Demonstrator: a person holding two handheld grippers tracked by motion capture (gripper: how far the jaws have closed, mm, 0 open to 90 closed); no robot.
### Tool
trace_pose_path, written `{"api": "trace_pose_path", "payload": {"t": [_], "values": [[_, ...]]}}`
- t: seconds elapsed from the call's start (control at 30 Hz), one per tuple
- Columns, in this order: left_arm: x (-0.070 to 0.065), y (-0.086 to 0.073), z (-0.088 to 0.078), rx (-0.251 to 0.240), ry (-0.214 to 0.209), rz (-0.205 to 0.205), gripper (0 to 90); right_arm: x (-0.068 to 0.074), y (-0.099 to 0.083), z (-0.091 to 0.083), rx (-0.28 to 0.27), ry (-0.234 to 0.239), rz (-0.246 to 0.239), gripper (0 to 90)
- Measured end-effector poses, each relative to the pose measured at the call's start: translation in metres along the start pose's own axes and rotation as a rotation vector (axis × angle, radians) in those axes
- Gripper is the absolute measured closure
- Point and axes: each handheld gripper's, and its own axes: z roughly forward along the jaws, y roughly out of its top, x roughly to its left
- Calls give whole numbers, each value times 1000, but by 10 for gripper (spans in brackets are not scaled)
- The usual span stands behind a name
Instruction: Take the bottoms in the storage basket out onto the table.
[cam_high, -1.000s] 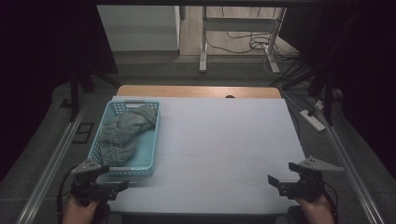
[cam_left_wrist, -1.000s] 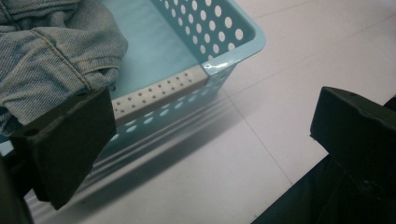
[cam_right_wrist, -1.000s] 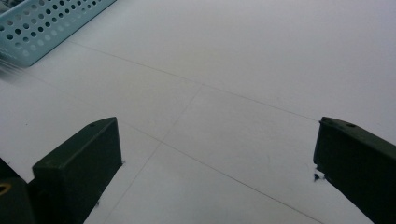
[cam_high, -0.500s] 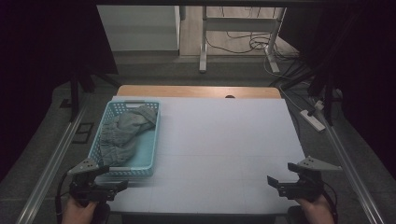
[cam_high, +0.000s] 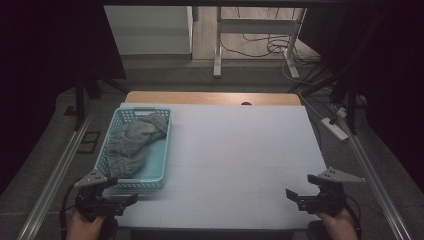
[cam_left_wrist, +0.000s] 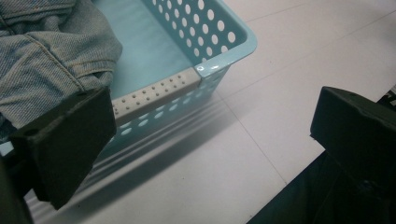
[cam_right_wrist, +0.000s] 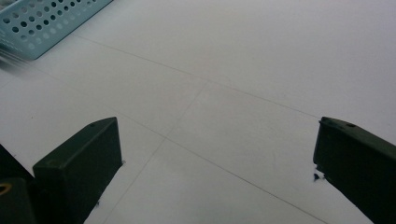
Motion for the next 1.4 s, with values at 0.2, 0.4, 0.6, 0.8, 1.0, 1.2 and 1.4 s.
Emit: {"api": "trace_pose_path", "payload": {"t": [0.2,0.4,0.6,0.8,1.0,1.2,1.4], "values": [[0,-1,-3,-31,4,-13,0,0,1,2,11,0,-5,15],[0,1,-4,-59,12,2,0,1,1,3,16,-2,-11,15],[1,4,-5,-90,1,14,0,1,2,3,19,-3,-8,15],[2,10,-4,-104,-15,37,0,0,2,4,21,-3,-3,15],[3,16,-2,-83,-38,64,0,0,2,4,22,-3,0,15],[6,21,2,-75,-63,83,0,0,2,4,23,-3,1,16],[8,28,3,-55,-79,88,0,1,2,4,25,0,-9,16]]}}
